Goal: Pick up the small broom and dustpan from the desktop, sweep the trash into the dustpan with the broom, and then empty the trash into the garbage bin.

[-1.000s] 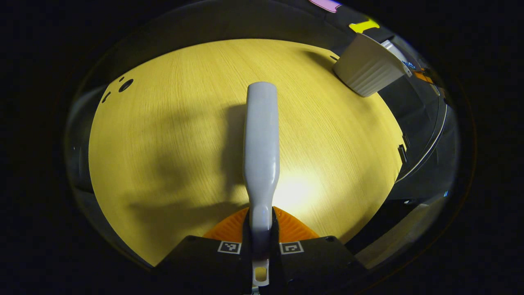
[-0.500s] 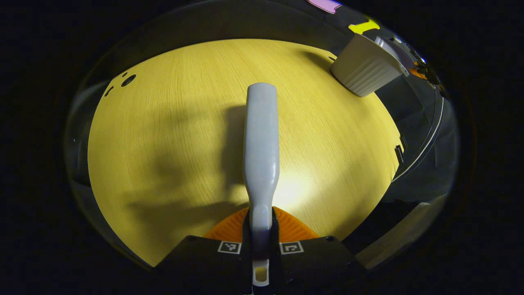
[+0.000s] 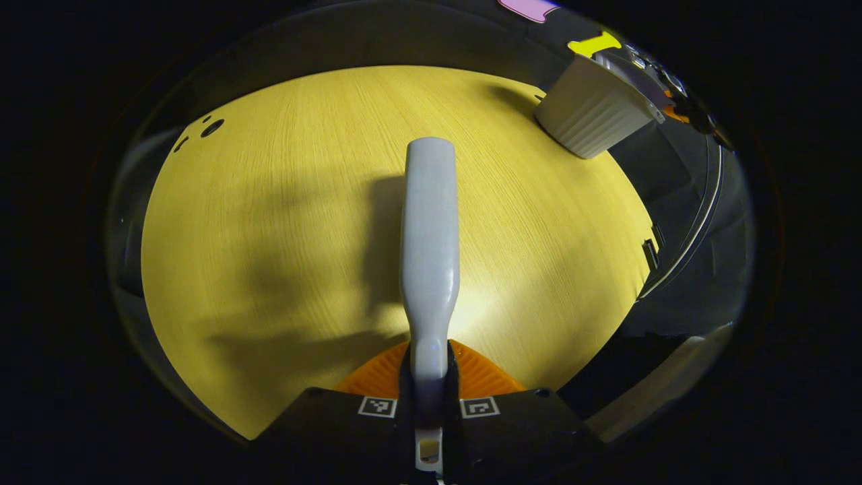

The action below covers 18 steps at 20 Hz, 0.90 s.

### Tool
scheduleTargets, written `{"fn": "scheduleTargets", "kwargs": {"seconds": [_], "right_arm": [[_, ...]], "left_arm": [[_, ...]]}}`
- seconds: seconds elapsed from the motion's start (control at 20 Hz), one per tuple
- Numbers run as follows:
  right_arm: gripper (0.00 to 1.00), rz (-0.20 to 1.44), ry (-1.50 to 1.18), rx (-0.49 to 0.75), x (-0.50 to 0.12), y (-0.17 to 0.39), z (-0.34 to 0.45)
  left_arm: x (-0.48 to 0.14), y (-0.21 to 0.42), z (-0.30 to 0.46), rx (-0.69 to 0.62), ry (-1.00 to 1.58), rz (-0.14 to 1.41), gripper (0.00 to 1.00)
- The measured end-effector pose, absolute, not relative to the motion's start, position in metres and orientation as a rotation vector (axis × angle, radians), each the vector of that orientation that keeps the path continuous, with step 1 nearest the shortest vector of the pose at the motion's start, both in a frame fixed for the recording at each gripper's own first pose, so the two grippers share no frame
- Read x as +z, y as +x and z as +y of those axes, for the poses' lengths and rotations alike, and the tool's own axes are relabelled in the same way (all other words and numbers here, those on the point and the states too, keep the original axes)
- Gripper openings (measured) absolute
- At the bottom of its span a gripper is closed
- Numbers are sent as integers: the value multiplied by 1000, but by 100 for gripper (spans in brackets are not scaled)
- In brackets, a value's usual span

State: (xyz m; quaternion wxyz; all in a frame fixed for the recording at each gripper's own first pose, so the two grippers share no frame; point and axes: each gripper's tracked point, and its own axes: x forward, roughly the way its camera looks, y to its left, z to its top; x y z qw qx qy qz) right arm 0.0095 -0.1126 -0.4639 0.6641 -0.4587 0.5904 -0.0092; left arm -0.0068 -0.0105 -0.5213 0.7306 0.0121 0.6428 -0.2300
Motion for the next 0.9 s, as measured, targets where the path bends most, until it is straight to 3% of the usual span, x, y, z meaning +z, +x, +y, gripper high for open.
{"fn": "scheduleTargets", "kwargs": {"seconds": [0.3,0.9], "right_arm": [[33,1338,-1093,3,-466,9,-112],[33,1273,-1022,-93,-459,9,-126]], "left_arm": [[-522,-8,-12,-484,12,1412,20],[-523,-7,-11,-453,17,1406,19]]}}
